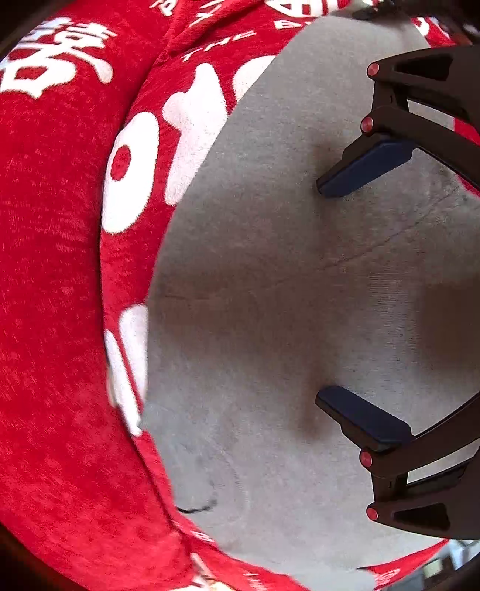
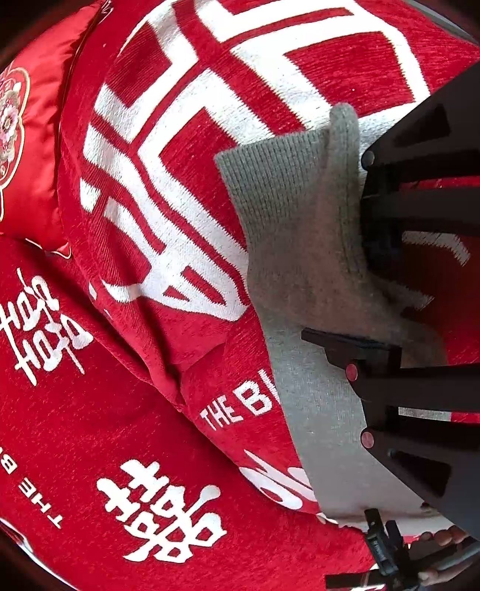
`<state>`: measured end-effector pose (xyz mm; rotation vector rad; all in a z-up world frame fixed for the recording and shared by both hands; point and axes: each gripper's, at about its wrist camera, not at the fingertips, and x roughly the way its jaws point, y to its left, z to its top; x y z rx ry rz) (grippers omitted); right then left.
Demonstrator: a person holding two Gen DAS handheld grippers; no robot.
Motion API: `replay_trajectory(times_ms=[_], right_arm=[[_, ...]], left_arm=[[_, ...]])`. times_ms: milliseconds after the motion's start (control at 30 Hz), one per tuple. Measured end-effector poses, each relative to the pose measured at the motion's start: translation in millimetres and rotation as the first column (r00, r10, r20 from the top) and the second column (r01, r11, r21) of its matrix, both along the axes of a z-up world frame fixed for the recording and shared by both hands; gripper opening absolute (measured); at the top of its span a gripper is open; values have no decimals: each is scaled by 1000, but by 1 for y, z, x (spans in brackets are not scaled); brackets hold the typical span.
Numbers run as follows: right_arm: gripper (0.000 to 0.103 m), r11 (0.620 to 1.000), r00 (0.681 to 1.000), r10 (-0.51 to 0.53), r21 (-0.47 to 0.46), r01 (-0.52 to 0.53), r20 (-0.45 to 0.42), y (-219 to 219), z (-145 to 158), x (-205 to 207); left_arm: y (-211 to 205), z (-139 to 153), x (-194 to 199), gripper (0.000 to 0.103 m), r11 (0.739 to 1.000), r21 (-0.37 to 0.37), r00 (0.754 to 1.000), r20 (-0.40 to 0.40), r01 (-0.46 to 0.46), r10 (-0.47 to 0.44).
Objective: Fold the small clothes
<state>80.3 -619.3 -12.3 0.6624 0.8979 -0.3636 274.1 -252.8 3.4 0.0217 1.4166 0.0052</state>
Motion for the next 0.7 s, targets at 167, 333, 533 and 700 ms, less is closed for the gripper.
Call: replay_trajectory(times_ms=[167, 333, 533, 700], right_arm=[[8, 998, 999, 40, -48, -40, -10, 12, 6, 7], [5, 990, 997, 51, -125, -59, -64, 26, 20, 21], [5, 948, 983, 176, -277, -157, 44, 93, 105, 32], [5, 899, 939, 326, -342, -272, 110, 191, 170, 62]], left_arm=[[0, 9, -65, 103, 997, -13, 997, 45, 70, -70], [0, 9, -80, 103, 990, -32, 991, 21, 135, -134], [69, 35, -89, 103, 984, -179, 998, 59, 17, -6], [174, 42, -105, 103, 971, -208, 987, 78, -121, 140]])
